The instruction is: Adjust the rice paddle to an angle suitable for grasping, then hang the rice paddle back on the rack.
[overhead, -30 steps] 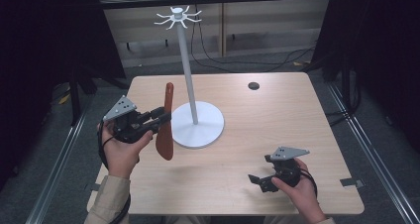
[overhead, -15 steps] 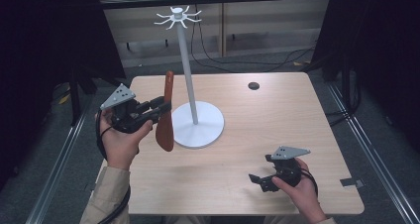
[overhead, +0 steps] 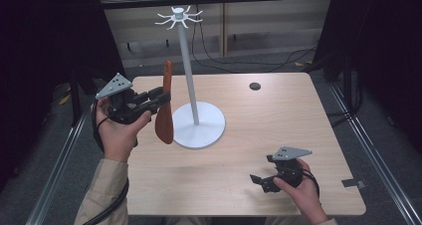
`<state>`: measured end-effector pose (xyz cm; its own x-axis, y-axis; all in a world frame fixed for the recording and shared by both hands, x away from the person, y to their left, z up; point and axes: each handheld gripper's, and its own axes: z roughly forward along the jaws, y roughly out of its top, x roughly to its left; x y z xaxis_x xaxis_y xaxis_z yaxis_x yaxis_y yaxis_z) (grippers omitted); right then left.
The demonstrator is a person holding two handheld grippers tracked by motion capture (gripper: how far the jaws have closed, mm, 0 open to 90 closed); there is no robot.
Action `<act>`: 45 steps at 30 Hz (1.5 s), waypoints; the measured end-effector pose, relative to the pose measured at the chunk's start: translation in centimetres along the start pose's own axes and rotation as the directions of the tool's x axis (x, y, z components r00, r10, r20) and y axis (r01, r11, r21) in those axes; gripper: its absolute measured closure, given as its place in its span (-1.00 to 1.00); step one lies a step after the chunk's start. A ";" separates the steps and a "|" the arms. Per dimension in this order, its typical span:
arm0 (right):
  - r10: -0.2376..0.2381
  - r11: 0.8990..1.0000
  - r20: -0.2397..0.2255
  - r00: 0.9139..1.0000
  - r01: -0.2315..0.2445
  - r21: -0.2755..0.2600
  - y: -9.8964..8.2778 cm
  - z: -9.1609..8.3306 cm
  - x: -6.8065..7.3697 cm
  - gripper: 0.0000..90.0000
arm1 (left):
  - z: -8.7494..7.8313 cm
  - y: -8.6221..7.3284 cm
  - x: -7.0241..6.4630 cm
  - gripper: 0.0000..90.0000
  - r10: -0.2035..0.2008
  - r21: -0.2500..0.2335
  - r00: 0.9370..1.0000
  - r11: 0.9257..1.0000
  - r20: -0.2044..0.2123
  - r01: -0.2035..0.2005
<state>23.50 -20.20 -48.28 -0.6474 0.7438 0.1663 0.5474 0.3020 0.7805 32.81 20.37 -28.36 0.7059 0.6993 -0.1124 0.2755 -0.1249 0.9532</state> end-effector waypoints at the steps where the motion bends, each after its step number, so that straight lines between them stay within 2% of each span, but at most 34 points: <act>1: -0.001 1.000 0.000 1.000 0.001 0.000 0.0 0.0 0.0 -0.88 | 0.0 0.2 0.0 0.47 0.003 -0.004 1.000 1.000 0.006 -0.003; 9: -0.001 1.000 0.002 1.000 0.001 0.000 0.0 -0.1 0.0 -0.88 | 0.0 1.2 0.0 0.47 0.004 -0.015 1.000 1.000 -0.002 -0.004; 22: 0.001 1.000 0.008 1.000 -0.001 -0.001 -0.1 -0.3 0.0 -0.89 | -0.2 3.1 -0.1 0.47 0.004 -0.060 1.000 0.998 -0.013 -0.005; 29: -0.001 1.000 0.002 1.000 0.001 -0.004 -0.1 -0.1 0.0 -0.89 | -0.1 4.0 -0.2 0.47 0.016 -0.083 0.999 0.996 -0.037 -0.019; 38: 0.002 1.000 0.001 1.000 -0.002 -0.005 -0.1 -0.2 0.0 -0.88 | 0.3 4.8 0.0 0.47 0.011 -0.094 0.998 0.995 -0.055 -0.016; 41: 0.002 1.000 0.000 1.000 -0.002 -0.003 -0.1 -0.1 0.0 -0.88 | 0.6 5.3 -0.1 0.47 0.030 -0.081 0.997 0.996 -0.070 -0.036; 45: 0.001 1.000 -0.002 1.000 -0.001 -0.004 -0.1 -0.1 0.0 -0.88 | 0.7 5.6 0.0 0.47 0.031 -0.086 0.997 0.996 -0.074 -0.037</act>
<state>23.38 -20.35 -48.29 -0.6477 0.7432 0.1680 0.5460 0.2989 0.7826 34.83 19.15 -23.26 0.6639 0.7453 -0.0616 0.1920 -0.0903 0.9772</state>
